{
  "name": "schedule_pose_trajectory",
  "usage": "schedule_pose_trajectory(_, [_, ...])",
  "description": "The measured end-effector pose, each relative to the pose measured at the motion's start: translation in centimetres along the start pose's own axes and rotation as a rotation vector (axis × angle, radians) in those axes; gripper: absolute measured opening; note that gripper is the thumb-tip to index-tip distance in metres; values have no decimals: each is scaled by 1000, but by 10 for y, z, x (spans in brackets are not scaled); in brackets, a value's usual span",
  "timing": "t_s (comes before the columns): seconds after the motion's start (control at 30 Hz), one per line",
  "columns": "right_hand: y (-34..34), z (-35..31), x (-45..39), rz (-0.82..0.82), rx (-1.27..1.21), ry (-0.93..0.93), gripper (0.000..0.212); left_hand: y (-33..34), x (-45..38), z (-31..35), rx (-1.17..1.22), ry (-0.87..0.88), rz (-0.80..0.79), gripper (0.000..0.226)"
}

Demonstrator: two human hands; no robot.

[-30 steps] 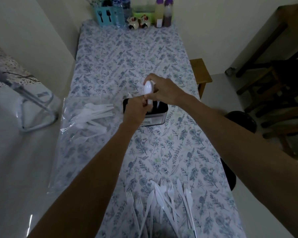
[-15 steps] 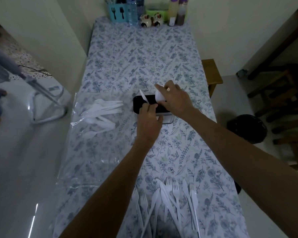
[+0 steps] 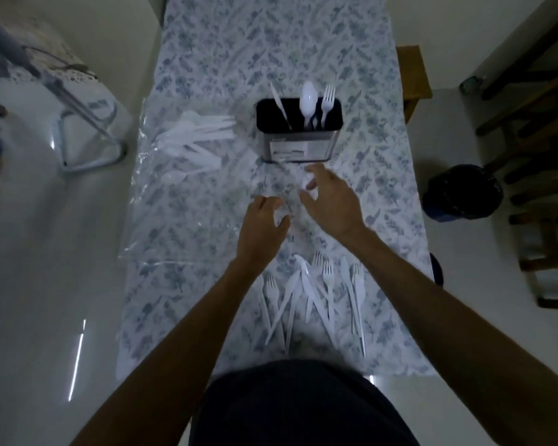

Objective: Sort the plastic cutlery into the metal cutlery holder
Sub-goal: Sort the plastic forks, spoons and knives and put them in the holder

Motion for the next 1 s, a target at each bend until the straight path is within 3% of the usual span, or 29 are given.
schedule_pose_trajectory(0.2, [55,12,142,-188,99,233,13,-1,75,-29,30,-128,-80,28])
schedule_pose_trajectory(0.4, [103,-3,218,-409,57,379,30,3,137,-51,56,-236,-95,24])
schedule_pose_trajectory(0.5, [117,-15,221,-395,115,415,36,0,151,-53,72,-237,-108,21])
schedule_pose_trajectory(0.7, [122,-19,225,-370,115,538,22,-3,153,-59,113,-216,-223,14])
schedule_pose_trajectory(0.87, [123,-22,235,-273,94,662,35,-1,150,-57,135,-200,-304,10])
schedule_pose_trajectory(1.0, [125,-27,232,-251,44,756,22,-1,150,-52,203,-231,-377,14])
Point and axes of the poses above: each hand's wrist, its own x-axis away from the middle knuckle, its own y-axis out of the palm, z = x × y, the point moved 6 cm from there along -x, towards the middle knuckle, and after that the axes turned 4 degrees about x, right-handed, at the moved point
